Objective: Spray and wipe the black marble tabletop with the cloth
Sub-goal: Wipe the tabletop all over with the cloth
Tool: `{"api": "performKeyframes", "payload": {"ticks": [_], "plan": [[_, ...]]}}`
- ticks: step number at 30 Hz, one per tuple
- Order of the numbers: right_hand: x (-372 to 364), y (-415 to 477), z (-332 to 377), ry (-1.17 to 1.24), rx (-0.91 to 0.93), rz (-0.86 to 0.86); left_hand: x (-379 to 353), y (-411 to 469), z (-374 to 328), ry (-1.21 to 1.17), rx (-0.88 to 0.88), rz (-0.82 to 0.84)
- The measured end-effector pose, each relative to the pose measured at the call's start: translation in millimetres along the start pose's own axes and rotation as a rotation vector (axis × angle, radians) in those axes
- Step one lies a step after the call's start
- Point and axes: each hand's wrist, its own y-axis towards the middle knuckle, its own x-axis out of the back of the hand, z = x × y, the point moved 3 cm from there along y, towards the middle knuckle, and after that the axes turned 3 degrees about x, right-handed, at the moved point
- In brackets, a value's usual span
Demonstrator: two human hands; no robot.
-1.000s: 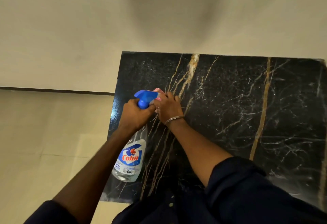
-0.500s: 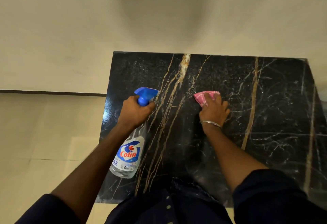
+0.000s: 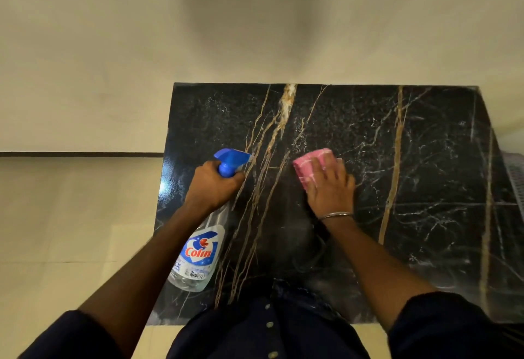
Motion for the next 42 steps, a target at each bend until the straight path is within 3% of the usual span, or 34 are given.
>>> {"api": "performKeyframes", "payload": {"ticks": [3,7,14,18,23,28,30,34,38,40,42], "plan": [[-4,-7,-20,-0.018,-0.127,-0.008,4,-2,2,-0.01,-0.016,0.016],[-6,-5,38,0.129,-0.211,-0.002,11,-8,8,-0.026,-0.027,0.019],[-19,-4,180,0.148,0.172,0.159,28,-19,19,0.03,-0.074,-0.058],[-14,-12,147,0.096,0.304,0.165,38,-14,32,0.062,-0.049,-0.02],[-13,-35,55,0.145,-0.173,0.074,51,-11,37,0.046,-0.105,0.0],[-11,-33,72,0.164,-0.313,0.118,55,-13,51,0.05,-0.081,-0.02],[-12,-34,103,0.163,-0.273,0.131,54,-16,59,0.037,-0.064,-0.005],[-15,-40,167,0.129,0.021,0.203,47,-22,65,0.065,-0.039,0.001],[-8,-43,152,0.08,0.188,0.198,43,-26,59,0.062,-0.05,0.021],[-6,-46,118,0.065,0.122,0.184,44,-27,58,0.053,-0.068,0.02],[-3,-49,77,0.094,-0.074,0.139,46,-28,56,0.039,-0.071,0.01]]}}
